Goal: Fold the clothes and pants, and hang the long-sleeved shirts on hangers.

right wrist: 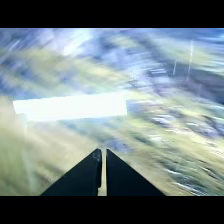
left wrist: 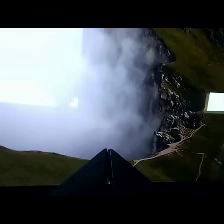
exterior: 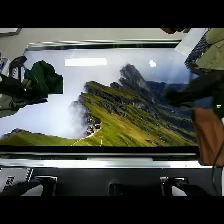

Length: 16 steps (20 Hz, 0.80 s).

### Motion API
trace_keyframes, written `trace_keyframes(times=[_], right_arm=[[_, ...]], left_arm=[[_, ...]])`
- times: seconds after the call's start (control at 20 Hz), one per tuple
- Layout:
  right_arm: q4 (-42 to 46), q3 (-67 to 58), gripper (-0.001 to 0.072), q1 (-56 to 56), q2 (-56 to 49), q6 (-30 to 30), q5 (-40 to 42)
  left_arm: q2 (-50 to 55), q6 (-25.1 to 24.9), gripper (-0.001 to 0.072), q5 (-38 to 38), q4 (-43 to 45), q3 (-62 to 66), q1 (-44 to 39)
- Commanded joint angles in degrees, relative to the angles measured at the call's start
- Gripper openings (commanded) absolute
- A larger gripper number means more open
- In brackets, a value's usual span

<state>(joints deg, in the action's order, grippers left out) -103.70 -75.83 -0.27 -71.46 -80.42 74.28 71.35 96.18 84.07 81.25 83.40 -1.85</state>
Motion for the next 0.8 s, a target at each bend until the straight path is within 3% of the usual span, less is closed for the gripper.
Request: trace_keyframes(times=[0.0,0.75], right_arm=[[5.2,-0.09,0.0075,12.0,0.5,0.04,-1.55],[5.18,-0.09,0.0075,13.64,0.5,0.07,-0.83]], left_arm=[[-3.37,-0.22,0.002,0.39,0.07,-4.11,-0.02],[-3.17,-0.17,0.002,0.9,-0.02,-4.11,-0.13]])
